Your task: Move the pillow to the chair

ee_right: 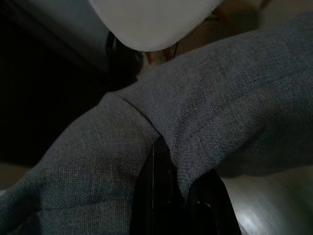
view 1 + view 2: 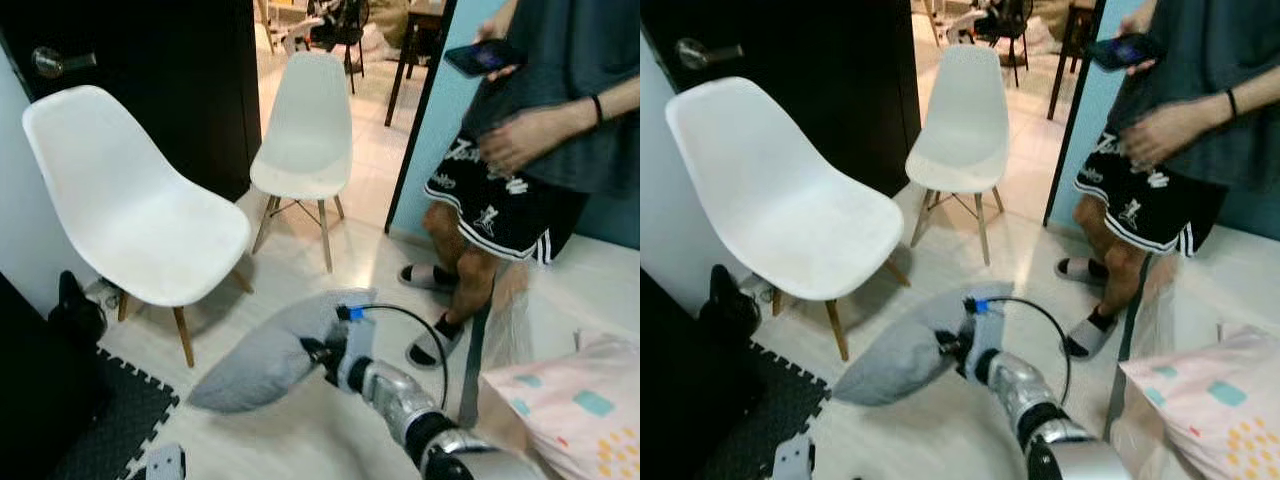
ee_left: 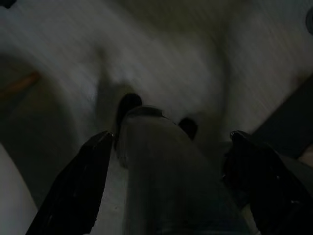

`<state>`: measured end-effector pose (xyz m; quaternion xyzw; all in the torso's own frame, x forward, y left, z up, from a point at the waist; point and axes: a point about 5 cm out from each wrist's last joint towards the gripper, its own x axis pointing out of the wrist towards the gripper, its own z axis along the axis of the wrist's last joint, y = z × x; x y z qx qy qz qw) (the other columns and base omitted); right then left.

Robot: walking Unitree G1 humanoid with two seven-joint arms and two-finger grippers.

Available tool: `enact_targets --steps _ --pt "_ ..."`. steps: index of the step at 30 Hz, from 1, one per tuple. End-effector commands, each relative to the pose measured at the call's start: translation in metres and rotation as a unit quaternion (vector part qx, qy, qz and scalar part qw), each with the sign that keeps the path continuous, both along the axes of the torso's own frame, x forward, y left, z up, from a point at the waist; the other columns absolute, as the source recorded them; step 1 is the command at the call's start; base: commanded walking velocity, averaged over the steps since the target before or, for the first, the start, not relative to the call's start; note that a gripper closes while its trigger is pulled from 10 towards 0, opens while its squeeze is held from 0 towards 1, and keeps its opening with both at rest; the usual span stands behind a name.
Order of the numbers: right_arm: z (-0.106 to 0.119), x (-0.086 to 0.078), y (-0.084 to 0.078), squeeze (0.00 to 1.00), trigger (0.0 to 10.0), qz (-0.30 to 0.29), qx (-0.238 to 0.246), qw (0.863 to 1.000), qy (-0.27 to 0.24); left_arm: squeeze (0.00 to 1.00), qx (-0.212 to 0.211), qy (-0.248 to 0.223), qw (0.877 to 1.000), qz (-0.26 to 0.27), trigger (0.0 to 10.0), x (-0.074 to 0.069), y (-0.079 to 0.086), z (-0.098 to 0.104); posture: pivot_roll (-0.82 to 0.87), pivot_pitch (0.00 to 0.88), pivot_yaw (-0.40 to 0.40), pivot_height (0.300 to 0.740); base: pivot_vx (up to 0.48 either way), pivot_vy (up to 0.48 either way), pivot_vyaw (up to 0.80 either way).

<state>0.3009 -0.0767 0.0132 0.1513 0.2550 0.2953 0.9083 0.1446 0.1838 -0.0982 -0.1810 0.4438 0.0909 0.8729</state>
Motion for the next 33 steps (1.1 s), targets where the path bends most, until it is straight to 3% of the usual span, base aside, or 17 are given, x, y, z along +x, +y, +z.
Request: enact_targets --steps 1,8,12,18,21,22,23,24,28,33 --pt "-0.008 -0.006 -0.011 0.00 10.0 -0.010 -0.018 1.000 0.004 0.00 -0.002 -0.006 1.000 -0.001 10.0 0.002 -0.002 0.001 -0.04 0.061 -0.048 0.740 0.394 0.000 0.00" --pt "-0.020 -0.016 -0.022 0.00 10.0 -0.019 -0.039 0.999 0.023 0.00 -0.001 -0.008 1.000 -0.004 10.0 0.003 -0.002 0.001 -0.05 0.055 -0.049 0.740 0.412 0.000 0.00" --pt "-0.020 -0.015 -0.024 0.00 10.0 -0.026 -0.037 0.999 0.024 0.00 -0.001 -0.010 1.000 -0.005 10.0 0.005 -0.001 0.002 -0.04 0.054 -0.049 0.740 0.441 0.000 0.00" --pt "-0.010 -0.005 -0.025 0.00 10.0 -0.053 -0.016 0.998 0.006 0.00 -0.001 -0.015 1.000 -0.008 10.0 0.008 -0.002 0.003 -0.04 0.051 -0.046 0.740 0.399 0.000 0.70" --pt "0.013 0.014 -0.027 0.00 10.0 -0.096 0.072 0.993 -0.020 0.00 -0.005 -0.034 0.999 -0.013 10.0 0.015 -0.003 0.007 -0.03 0.056 -0.043 0.740 0.401 0.000 0.00" --pt "0.013 0.014 -0.027 0.00 10.0 -0.096 0.072 0.993 -0.020 0.00 -0.005 -0.034 0.999 -0.013 10.0 0.015 -0.003 0.007 -0.03 0.056 -0.043 0.740 0.401 0.000 0.00" --pt "0.029 0.028 -0.034 0.00 10.0 -0.130 0.111 0.984 -0.044 0.00 -0.013 -0.051 0.998 -0.016 10.0 0.022 -0.005 0.010 -0.03 0.056 -0.041 0.740 0.398 0.000 0.00" --pt "0.034 0.032 -0.036 0.00 10.0 -0.141 0.120 0.981 -0.052 0.00 -0.016 -0.058 0.998 -0.018 10.0 0.024 -0.005 0.011 -0.03 0.056 -0.041 0.740 0.398 0.000 0.00" --pt "0.064 0.054 -0.054 0.00 10.0 -0.192 0.090 0.971 -0.113 0.00 -0.027 -0.100 0.994 -0.035 10.0 0.045 -0.011 0.022 -0.03 0.055 -0.037 0.740 0.399 0.000 0.00" --pt "0.092 0.070 -0.058 0.00 10.0 -0.203 0.085 0.961 -0.164 0.00 -0.031 -0.136 0.989 -0.046 10.0 0.066 -0.015 0.033 -0.03 0.053 -0.032 0.740 0.401 0.000 0.00"
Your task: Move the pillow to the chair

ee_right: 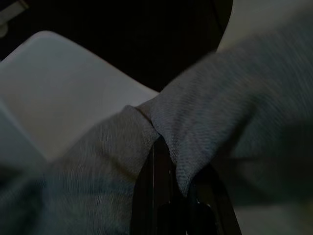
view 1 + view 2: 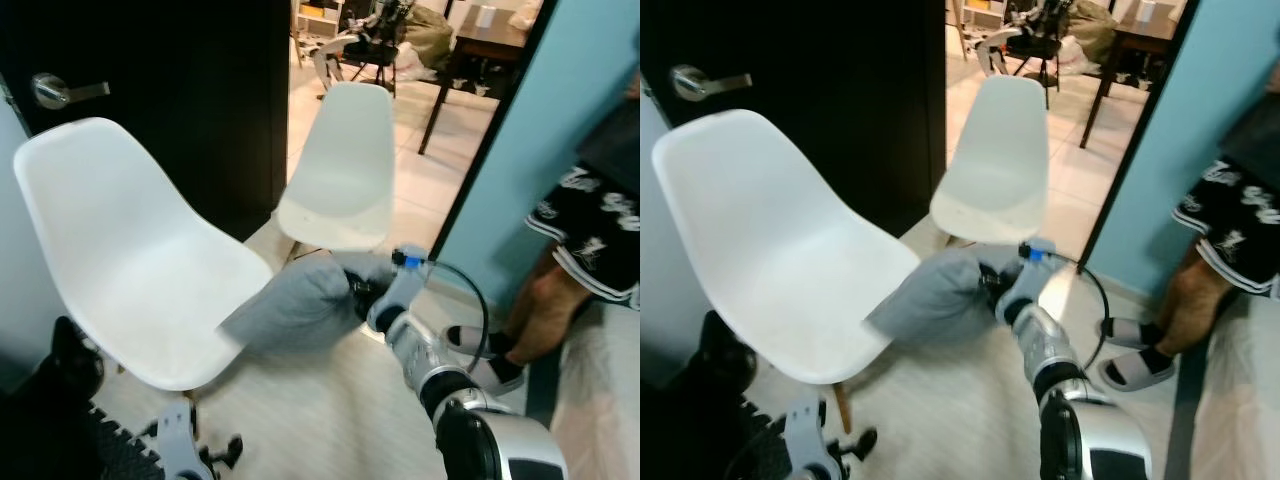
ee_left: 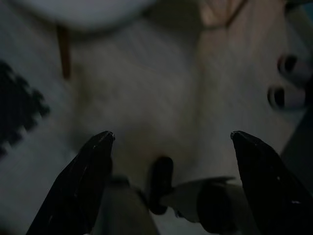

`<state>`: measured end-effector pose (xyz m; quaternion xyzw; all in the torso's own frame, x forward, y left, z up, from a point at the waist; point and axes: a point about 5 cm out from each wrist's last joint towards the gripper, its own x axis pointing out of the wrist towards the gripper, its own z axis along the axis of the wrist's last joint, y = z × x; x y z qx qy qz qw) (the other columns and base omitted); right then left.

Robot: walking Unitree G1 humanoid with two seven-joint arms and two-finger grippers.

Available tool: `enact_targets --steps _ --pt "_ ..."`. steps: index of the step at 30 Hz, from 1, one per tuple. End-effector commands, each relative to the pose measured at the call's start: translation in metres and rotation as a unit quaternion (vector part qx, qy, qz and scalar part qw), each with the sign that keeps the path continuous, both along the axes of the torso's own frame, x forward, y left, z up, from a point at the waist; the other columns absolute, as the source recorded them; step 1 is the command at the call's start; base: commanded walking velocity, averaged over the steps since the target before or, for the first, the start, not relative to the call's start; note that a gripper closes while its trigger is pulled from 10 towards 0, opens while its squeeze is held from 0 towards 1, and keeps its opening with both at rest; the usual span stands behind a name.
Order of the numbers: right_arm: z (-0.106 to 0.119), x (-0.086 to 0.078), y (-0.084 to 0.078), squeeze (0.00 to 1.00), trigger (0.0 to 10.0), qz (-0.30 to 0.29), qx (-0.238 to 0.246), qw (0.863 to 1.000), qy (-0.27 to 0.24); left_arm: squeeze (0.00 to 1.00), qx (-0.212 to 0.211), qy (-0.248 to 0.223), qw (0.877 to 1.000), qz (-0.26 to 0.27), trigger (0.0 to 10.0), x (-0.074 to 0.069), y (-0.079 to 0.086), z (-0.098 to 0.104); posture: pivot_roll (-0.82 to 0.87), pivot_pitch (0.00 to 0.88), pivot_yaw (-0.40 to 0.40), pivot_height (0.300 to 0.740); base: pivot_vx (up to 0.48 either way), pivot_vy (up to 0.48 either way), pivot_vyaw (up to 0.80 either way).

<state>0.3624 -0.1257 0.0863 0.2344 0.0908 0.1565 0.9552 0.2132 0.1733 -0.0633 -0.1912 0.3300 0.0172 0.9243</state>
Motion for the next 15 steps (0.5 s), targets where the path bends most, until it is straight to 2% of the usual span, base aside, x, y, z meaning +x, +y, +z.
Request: enact_targets --steps 1,5,9,15 --pt "0.025 0.011 -0.008 0.00 10.0 -0.023 0.002 0.998 -0.058 0.00 -0.008 -0.008 1.000 -0.006 10.0 0.003 -0.006 0.001 -0.03 0.052 -0.031 0.740 0.398 0.000 0.00" --pt "0.038 0.016 0.004 0.00 10.0 0.000 0.014 0.996 -0.087 0.00 -0.014 -0.039 0.999 -0.015 10.0 0.017 -0.011 0.011 -0.02 0.053 -0.029 0.740 0.422 0.000 0.00" --pt "0.038 0.015 0.013 0.00 10.0 0.014 -0.009 0.996 -0.093 0.00 -0.017 -0.053 0.998 -0.019 10.0 0.023 -0.014 0.016 -0.02 0.054 -0.030 0.740 0.460 0.000 0.78" --pt "0.034 0.013 0.019 0.00 10.0 0.023 -0.006 0.996 -0.086 0.00 -0.020 -0.064 0.998 -0.021 10.0 0.026 -0.016 0.018 -0.01 0.057 -0.032 0.740 0.414 0.000 0.78"
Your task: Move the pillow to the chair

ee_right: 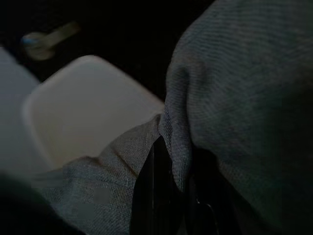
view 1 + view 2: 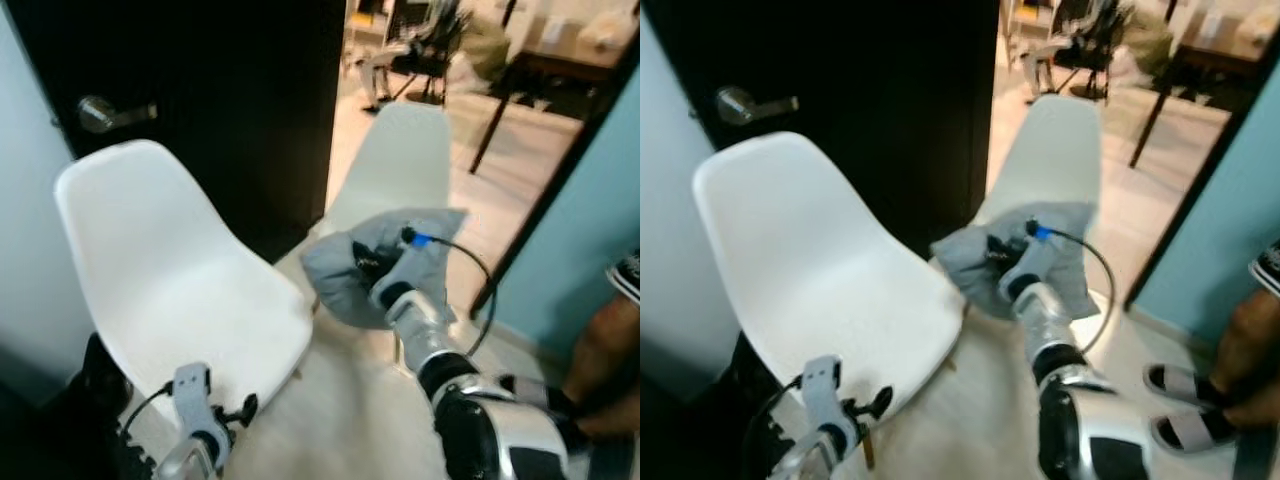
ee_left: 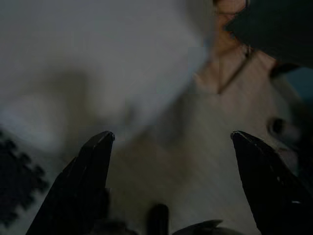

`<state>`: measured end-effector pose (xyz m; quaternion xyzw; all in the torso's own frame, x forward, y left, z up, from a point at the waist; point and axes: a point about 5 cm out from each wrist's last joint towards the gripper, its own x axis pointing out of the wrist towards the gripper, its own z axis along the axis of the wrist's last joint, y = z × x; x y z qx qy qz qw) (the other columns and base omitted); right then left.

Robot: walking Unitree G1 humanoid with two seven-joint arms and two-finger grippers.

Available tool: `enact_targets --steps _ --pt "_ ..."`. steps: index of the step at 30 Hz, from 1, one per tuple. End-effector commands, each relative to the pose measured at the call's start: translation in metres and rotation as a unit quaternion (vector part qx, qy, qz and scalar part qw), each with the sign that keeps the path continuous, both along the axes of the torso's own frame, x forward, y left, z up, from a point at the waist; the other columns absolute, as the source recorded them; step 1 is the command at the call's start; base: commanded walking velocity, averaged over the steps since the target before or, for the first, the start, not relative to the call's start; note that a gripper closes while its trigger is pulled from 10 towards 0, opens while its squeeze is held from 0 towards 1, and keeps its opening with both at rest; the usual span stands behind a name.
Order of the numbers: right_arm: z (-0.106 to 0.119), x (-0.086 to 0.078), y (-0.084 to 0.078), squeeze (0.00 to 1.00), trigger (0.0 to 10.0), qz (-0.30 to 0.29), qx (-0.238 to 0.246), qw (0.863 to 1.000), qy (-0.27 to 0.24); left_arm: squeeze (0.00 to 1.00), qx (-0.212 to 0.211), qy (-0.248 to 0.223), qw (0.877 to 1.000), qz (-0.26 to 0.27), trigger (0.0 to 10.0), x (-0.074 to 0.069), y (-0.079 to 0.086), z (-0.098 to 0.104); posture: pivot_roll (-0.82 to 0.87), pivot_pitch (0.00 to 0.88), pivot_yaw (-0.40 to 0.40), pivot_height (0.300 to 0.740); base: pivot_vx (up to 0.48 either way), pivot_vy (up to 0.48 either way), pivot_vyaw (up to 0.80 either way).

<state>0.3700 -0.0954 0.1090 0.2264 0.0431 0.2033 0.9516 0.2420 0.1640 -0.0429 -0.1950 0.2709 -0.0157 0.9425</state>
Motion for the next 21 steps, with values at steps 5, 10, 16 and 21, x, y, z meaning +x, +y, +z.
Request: enact_targets --steps 5,10,16,21 --pt "0.009 0.004 -0.011 0.00 10.0 -0.011 -0.008 1.000 -0.027 0.00 0.001 0.003 1.000 -0.030 10.0 -0.002 -0.013 -0.002 -0.01 0.062 -0.029 0.740 0.240 0.000 0.78" --pt "0.009 0.003 -0.007 0.00 10.0 -0.003 0.004 1.000 -0.027 0.00 0.014 -0.001 0.999 -0.048 10.0 -0.002 -0.018 -0.002 -0.01 0.063 -0.029 0.740 0.000 -0.064 0.78" --pt "0.006 0.000 0.004 0.00 10.0 0.031 -0.011 0.999 -0.028 0.00 0.007 0.000 0.999 -0.040 10.0 -0.001 -0.019 -0.001 -0.01 0.073 -0.030 0.740 0.041 -0.412 0.63" --pt "0.002 -0.001 0.007 0.00 10.0 0.033 -0.012 0.999 -0.013 0.00 0.003 -0.001 0.999 -0.037 10.0 -0.002 -0.020 -0.002 0.00 0.079 -0.031 0.740 0.253 -0.404 0.00"
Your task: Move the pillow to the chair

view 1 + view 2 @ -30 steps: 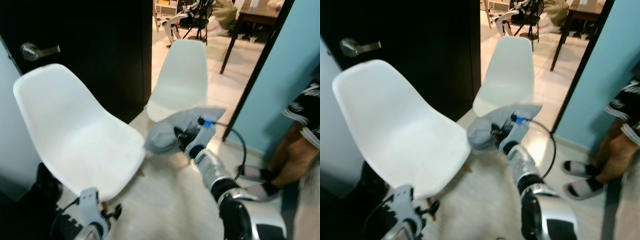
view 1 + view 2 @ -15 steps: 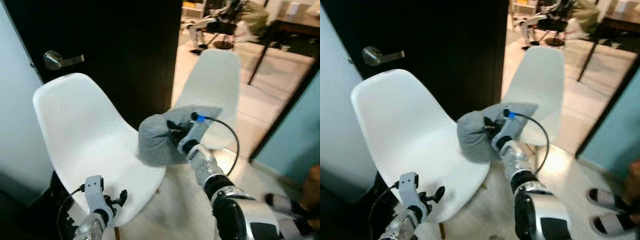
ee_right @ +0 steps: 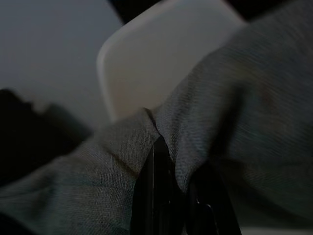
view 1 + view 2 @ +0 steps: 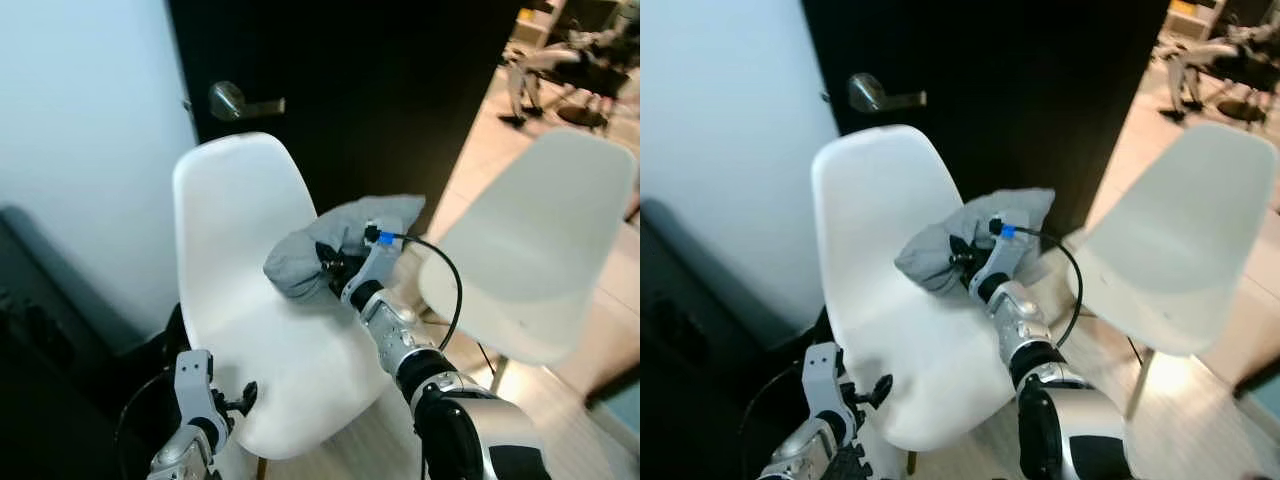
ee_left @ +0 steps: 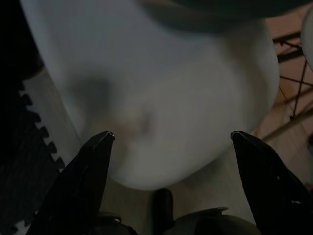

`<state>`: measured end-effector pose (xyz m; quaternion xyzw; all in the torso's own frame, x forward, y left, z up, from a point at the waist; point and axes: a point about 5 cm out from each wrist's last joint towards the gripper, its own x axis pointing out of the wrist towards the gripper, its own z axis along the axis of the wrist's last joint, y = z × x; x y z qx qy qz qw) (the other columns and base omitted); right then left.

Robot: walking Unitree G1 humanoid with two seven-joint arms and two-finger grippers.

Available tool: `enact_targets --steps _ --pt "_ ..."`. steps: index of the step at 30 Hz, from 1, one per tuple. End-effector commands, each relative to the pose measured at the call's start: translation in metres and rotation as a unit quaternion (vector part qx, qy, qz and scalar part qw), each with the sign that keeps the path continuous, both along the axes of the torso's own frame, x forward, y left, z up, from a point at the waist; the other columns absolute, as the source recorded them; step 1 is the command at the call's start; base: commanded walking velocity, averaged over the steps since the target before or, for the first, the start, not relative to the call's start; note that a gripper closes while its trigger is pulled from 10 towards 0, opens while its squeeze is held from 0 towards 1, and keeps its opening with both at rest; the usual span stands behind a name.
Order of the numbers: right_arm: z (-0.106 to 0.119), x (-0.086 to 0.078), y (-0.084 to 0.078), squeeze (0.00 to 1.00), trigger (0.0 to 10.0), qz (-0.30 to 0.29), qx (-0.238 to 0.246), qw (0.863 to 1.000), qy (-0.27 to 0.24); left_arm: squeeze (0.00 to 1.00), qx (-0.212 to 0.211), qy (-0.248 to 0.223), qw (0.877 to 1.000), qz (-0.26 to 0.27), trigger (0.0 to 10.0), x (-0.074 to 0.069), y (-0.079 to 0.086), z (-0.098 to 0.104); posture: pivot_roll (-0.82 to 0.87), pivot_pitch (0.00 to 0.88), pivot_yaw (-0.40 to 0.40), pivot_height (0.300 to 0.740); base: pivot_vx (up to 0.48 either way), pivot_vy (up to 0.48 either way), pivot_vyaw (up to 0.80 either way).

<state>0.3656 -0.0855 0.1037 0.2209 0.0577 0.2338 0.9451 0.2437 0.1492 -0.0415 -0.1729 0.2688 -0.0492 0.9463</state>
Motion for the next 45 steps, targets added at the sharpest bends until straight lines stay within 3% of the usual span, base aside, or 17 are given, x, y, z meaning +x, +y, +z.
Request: enact_targets --steps 1,9,12,28,30,33,35,40,41,45 --pt "0.006 0.002 -0.003 0.00 10.0 0.002 -0.002 1.000 -0.019 0.00 -0.013 0.010 1.000 0.004 10.0 -0.003 -0.005 -0.003 0.00 0.079 -0.031 0.740 0.262 -0.398 0.00" --pt "0.005 -0.001 0.001 0.00 10.0 0.033 -0.025 0.999 -0.032 0.00 -0.015 0.009 1.000 0.006 10.0 -0.003 -0.005 -0.003 -0.01 0.085 -0.031 0.740 0.268 -0.395 0.19" --pt "0.003 -0.002 0.002 0.00 10.0 0.044 -0.033 0.998 -0.034 0.00 -0.020 0.009 0.999 0.026 10.0 -0.002 -0.003 -0.002 -0.01 0.086 -0.031 0.740 0.000 0.000 0.77" --pt "0.000 -0.006 0.006 0.00 10.0 0.075 -0.042 0.996 -0.038 0.00 -0.023 0.014 0.999 0.027 10.0 -0.003 -0.005 -0.004 -0.02 0.086 -0.043 0.740 0.000 0.000 0.77" --pt "0.002 -0.005 0.004 0.00 10.0 0.072 -0.031 0.996 -0.037 0.00 -0.023 0.014 0.999 0.024 10.0 -0.003 -0.006 -0.004 -0.02 0.082 -0.045 0.740 0.000 0.000 0.77" --pt "0.007 -0.001 -0.002 0.00 10.0 0.054 0.037 0.998 -0.024 0.00 -0.024 0.015 0.999 0.020 10.0 -0.003 -0.007 -0.004 -0.02 0.078 -0.047 0.740 0.000 0.000 0.77" --pt "0.009 0.001 -0.004 0.00 10.0 0.051 0.047 0.997 -0.023 0.00 -0.024 0.015 0.999 0.018 10.0 -0.003 -0.008 -0.004 -0.03 0.074 -0.046 0.740 0.000 0.000 0.77" --pt "0.006 0.001 -0.006 0.00 10.0 0.045 0.016 0.999 -0.018 0.00 -0.025 0.013 0.999 0.017 10.0 -0.003 -0.009 -0.003 -0.03 0.075 -0.047 0.740 0.000 0.000 0.77" --pt "0.001 0.000 -0.007 0.00 10.0 0.031 -0.021 0.999 -0.007 0.00 -0.026 0.013 0.999 0.017 10.0 -0.002 -0.009 -0.003 -0.03 0.075 -0.044 0.740 0.000 0.000 0.61" --pt "-0.010 -0.001 -0.015 0.00 10.0 -0.012 -0.039 0.999 0.030 0.00 -0.028 0.009 0.999 0.020 10.0 0.000 -0.010 -0.001 -0.03 0.078 -0.044 0.740 0.000 0.000 0.00"
